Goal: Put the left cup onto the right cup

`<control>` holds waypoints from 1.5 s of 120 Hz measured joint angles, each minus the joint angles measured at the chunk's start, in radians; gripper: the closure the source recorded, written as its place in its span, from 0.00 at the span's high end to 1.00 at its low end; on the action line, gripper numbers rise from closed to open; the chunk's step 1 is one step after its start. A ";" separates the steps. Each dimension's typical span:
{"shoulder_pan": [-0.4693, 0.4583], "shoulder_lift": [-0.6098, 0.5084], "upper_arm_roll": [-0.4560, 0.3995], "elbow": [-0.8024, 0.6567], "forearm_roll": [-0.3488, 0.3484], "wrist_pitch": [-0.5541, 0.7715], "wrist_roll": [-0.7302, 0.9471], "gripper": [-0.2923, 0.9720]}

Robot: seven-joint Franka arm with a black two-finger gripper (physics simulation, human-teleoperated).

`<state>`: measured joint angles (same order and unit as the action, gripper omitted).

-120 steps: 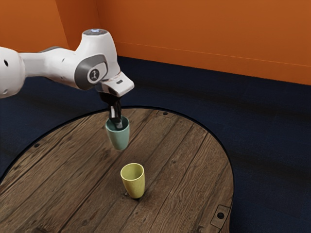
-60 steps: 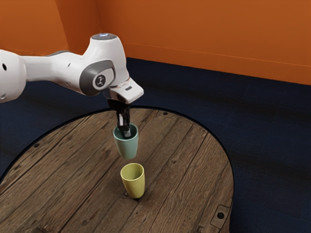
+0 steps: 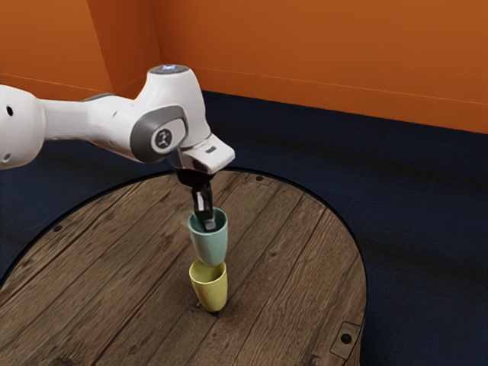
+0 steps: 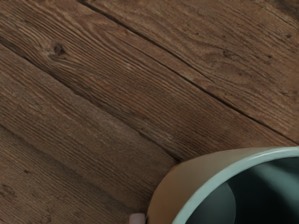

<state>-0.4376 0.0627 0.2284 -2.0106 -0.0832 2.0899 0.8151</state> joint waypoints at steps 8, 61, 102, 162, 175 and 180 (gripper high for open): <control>-0.005 0.001 0.000 -0.010 -0.005 0.003 -0.005 0.15; -0.005 0.001 0.001 -0.060 -0.013 0.018 -0.041 0.15; 0.006 0.041 0.000 -0.061 -0.004 0.034 -0.056 0.15; -0.006 0.053 0.000 -0.053 0.000 0.039 -0.057 0.61; -0.006 0.042 0.000 -0.053 0.000 0.036 -0.057 0.67; -0.006 0.036 0.000 -0.053 0.000 0.034 -0.056 0.69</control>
<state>-0.4439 0.0986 0.2285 -2.0636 -0.0828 2.1237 0.7589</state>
